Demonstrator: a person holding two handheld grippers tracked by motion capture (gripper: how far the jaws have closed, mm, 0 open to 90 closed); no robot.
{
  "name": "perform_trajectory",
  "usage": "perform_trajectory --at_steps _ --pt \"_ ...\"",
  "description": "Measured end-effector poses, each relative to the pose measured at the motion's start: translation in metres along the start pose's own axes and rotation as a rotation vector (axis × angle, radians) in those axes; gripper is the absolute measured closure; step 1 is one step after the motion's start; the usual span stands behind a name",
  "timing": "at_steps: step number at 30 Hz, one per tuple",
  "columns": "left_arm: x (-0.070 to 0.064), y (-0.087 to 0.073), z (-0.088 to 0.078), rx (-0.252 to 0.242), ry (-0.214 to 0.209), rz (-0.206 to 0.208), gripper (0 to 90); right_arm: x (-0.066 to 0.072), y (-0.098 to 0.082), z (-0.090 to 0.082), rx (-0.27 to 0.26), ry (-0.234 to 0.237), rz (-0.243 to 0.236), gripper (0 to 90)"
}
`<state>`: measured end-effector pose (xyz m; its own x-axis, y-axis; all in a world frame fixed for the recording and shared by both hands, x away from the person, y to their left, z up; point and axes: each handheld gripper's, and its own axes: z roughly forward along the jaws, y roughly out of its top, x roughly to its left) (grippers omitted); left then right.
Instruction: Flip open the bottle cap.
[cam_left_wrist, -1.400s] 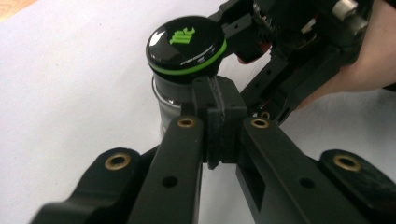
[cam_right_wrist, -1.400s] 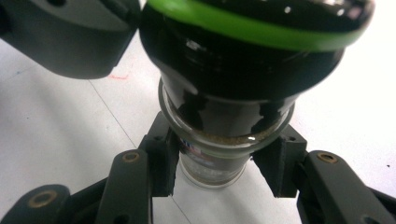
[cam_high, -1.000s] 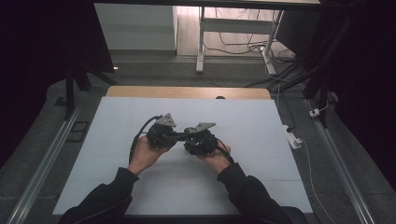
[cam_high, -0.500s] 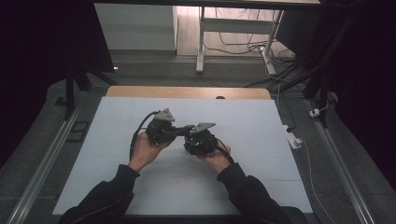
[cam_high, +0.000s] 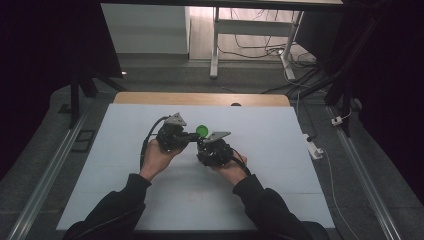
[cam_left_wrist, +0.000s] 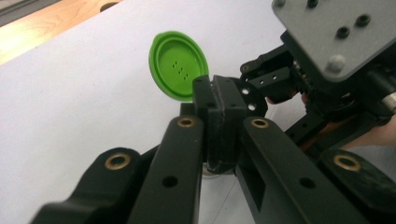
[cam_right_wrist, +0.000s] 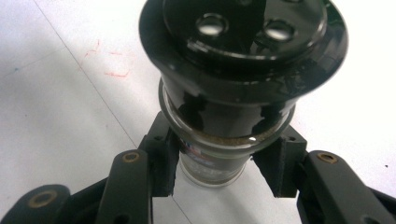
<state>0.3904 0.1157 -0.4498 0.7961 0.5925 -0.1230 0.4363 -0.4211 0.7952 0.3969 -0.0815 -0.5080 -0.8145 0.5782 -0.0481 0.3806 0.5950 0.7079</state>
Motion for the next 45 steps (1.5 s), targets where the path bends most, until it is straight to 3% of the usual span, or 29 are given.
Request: perform_trajectory --at_steps 13,20,25,31,36,41,45 --pt "0.001 -0.005 -0.016 -0.011 0.017 -0.009 69.8 0.0 0.0 0.0 -0.003 0.005 0.007 51.4" --pt "0.0 -0.01 -0.026 -0.004 0.025 -0.009 57.2 -0.002 0.001 -0.003 -0.017 0.036 0.018 41.6" --pt "-0.002 -0.014 -0.032 0.003 0.017 -0.016 42.8 -0.002 0.002 -0.01 -0.019 0.055 0.035 32.1" --pt "-0.007 -0.02 -0.036 0.032 -0.004 -0.022 29.3 0.0 0.002 -0.016 -0.012 0.071 0.038 24.2" --pt "-0.013 -0.028 -0.038 0.061 0.013 -0.027 16.0 0.003 -0.001 -0.025 -0.012 0.067 0.024 19.7" --pt "-0.015 -0.036 -0.042 0.046 0.002 -0.068 10.2 0.005 -0.005 -0.033 -0.006 0.083 0.032 15.0" --pt "-0.018 -0.041 -0.047 0.055 -0.001 -0.068 6.0 0.006 -0.008 -0.04 0.003 0.103 0.04 10.4"
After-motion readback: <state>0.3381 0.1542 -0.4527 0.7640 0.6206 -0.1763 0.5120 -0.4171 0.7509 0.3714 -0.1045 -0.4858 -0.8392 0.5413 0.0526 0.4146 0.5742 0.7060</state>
